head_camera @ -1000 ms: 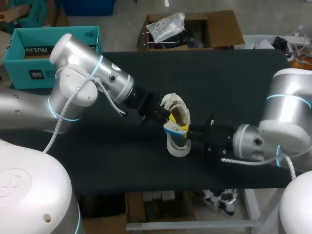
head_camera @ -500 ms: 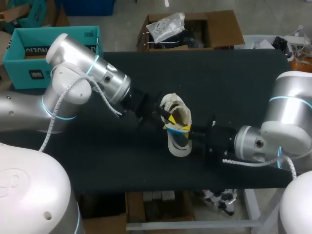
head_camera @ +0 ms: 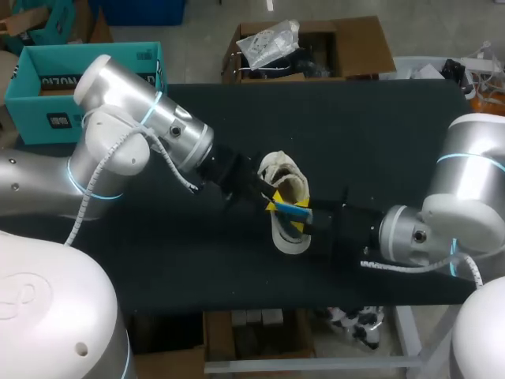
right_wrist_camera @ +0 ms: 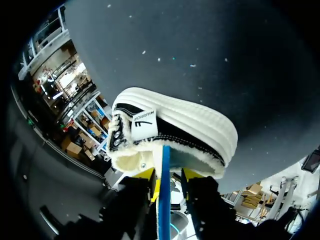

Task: Open the shoe tongue, take the insole out of the shoe, put the insole back into the shoe, and pack the shoe into the shoebox

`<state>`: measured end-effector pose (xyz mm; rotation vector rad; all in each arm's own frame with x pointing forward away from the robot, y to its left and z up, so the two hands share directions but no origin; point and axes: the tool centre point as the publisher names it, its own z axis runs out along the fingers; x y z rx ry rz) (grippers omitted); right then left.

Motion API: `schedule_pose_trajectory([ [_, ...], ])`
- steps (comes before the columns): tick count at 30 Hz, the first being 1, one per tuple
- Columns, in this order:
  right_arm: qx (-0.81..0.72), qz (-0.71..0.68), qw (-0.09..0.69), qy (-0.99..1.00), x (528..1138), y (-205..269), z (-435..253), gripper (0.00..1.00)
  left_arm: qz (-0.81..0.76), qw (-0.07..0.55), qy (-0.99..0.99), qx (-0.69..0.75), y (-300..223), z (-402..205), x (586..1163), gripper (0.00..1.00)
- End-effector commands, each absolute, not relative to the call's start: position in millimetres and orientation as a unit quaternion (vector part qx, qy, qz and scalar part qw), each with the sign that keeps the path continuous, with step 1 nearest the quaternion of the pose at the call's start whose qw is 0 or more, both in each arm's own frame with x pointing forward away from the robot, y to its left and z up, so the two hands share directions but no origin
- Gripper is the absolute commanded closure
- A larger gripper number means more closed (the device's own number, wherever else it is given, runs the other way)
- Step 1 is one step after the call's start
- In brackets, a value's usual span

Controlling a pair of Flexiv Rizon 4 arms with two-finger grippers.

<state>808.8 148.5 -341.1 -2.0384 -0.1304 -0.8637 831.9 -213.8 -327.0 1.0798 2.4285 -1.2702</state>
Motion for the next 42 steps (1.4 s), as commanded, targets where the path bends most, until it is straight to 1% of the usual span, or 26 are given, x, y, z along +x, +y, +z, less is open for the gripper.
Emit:
schedule_pose_trajectory([
  [1, -0.830, -0.352, 0.430, -0.050, 803, 149, -331, 0.80, -0.429, 0.106, 0.821, 0.361, -213, -328, 827, 1.00],
  [2, -0.831, -0.353, 0.427, -0.051, 803, 150, -331, 0.84, -0.428, 0.109, 0.822, 0.360, -213, -328, 827, 1.00],
  [4, -0.831, -0.353, 0.427, -0.052, 803, 150, -331, 0.98, -0.427, 0.112, 0.823, 0.358, -213, -328, 826, 1.00],
  [5, -0.832, -0.352, 0.425, -0.053, 804, 151, -331, 1.00, -0.426, 0.117, 0.823, 0.356, -213, -328, 825, 1.00],
  [13, -0.838, -0.342, 0.420, -0.058, 817, 145, -337, 1.00, -0.419, 0.140, 0.829, 0.342, -213, -331, 828, 1.00],
  [23, -0.841, -0.331, 0.423, -0.057, 839, 142, -353, 1.00, -0.426, 0.142, 0.839, 0.307, -209, -343, 850, 1.00],
  [30, -0.849, -0.323, 0.417, -0.044, 845, 143, -360, 1.00, -0.435, 0.131, 0.842, 0.290, -210, -348, 863, 1.00],
  [33, -0.849, -0.323, 0.417, -0.042, 844, 142, -361, 1.00, -0.444, 0.127, 0.838, 0.291, -210, -344, 861, 0.73],
  [34, -0.849, -0.324, 0.416, -0.041, 843, 142, -361, 1.00, -0.447, 0.127, 0.836, 0.293, -209, -342, 859, 0.69],
  [35, -0.849, -0.324, 0.415, -0.040, 842, 142, -361, 1.00, -0.449, 0.126, 0.833, 0.296, -208, -341, 856, 0.67],
  [36, -0.850, -0.324, 0.413, -0.038, 840, 141, -361, 1.00, -0.454, 0.127, 0.830, 0.298, -207, -338, 854, 0.62],
  [39, -0.849, -0.327, 0.415, -0.033, 838, 138, -362, 1.00, -0.461, 0.127, 0.823, 0.308, -205, -333, 844, 0.60],
  [42, -0.847, -0.327, 0.417, -0.030, 838, 137, -364, 1.00, -0.463, 0.129, 0.817, 0.319, -207, -328, 836, 0.64],
])
